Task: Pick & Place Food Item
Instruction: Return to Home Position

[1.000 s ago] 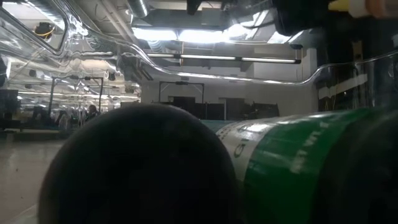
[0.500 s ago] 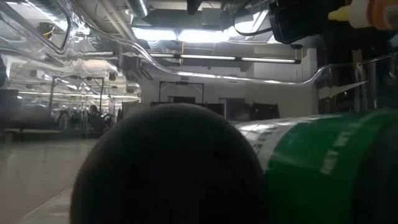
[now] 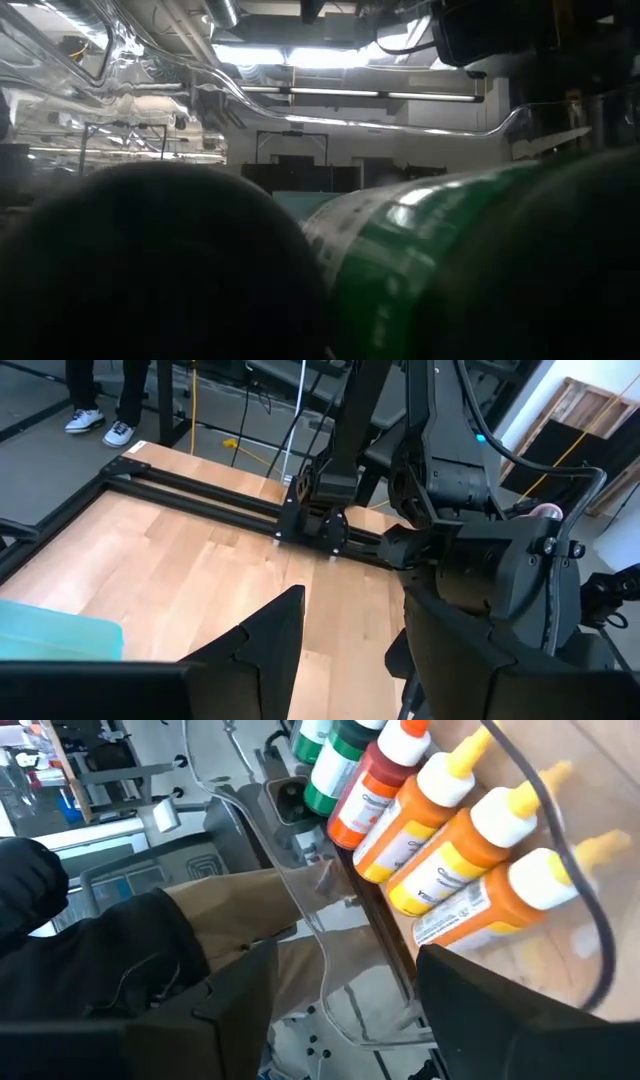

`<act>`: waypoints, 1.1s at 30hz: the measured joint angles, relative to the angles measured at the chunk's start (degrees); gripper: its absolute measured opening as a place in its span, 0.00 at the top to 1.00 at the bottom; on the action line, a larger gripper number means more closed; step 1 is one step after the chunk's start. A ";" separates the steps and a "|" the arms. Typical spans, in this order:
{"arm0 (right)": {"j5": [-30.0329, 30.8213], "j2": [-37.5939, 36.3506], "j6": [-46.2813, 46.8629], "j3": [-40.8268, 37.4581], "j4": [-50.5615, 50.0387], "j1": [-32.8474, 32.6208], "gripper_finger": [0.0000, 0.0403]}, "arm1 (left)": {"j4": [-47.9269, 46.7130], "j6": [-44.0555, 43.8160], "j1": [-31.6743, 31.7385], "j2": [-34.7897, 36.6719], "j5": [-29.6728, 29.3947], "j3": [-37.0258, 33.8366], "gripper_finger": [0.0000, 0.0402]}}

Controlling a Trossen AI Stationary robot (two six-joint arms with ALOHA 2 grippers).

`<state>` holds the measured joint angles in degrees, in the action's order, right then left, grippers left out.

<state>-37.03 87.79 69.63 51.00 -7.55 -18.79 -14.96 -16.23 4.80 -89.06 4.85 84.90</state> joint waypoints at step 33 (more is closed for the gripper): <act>25.26 -12.95 -31.17 0.00 43.74 11.73 0.45 | 25.65 5.99 5.99 14.32 -2.30 -0.02 0.58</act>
<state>-11.78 74.84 38.45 50.99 36.19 -7.06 10.68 -10.24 10.79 -74.73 2.55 84.88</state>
